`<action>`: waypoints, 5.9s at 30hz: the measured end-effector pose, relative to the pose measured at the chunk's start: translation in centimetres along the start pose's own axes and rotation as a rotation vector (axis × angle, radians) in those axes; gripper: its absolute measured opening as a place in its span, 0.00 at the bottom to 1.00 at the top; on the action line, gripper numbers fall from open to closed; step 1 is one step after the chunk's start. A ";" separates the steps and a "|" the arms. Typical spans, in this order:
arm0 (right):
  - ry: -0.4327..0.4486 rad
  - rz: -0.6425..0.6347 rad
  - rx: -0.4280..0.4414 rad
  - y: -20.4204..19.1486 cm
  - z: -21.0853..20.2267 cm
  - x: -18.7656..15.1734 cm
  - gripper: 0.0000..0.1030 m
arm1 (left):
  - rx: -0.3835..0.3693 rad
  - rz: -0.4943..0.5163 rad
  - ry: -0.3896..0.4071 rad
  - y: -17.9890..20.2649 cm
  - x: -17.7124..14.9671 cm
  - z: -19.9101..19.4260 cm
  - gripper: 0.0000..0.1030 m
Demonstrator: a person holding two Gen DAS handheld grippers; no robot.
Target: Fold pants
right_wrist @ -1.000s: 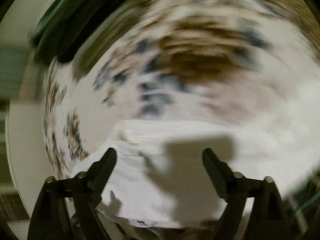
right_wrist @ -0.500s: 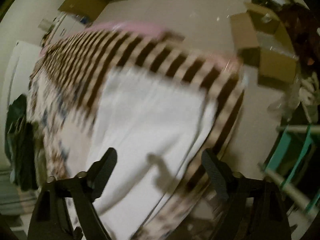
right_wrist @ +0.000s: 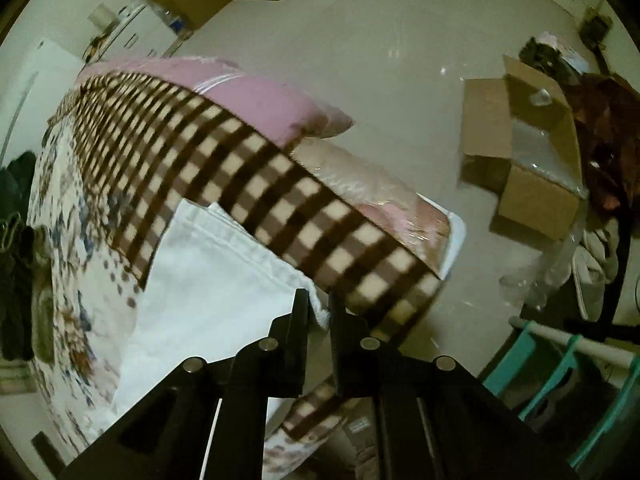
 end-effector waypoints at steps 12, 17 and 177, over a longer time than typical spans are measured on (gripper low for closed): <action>-0.105 -0.112 0.116 -3.3 1.7 2.5 0.57 | -0.002 -0.033 -0.006 0.8 -0.3 0.8 0.80; -0.137 -0.267 0.047 -7.0 4.9 4.3 0.44 | -0.008 -0.054 -0.010 1.1 -0.3 1.0 0.80; -0.400 0.072 0.518 -24.2 9.0 -35.0 0.46 | -0.240 0.294 -0.110 -5.6 4.9 -1.5 0.21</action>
Point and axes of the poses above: each gripper's, at about its wrist camera, not at the fingertips, and z roughly the way its jaws point, y to its right, x to its top, the point moved 10 cm from there along z, roughly the way its jaws point, and after that the axes turned 6 degrees about -z, right-handed, at the moved point
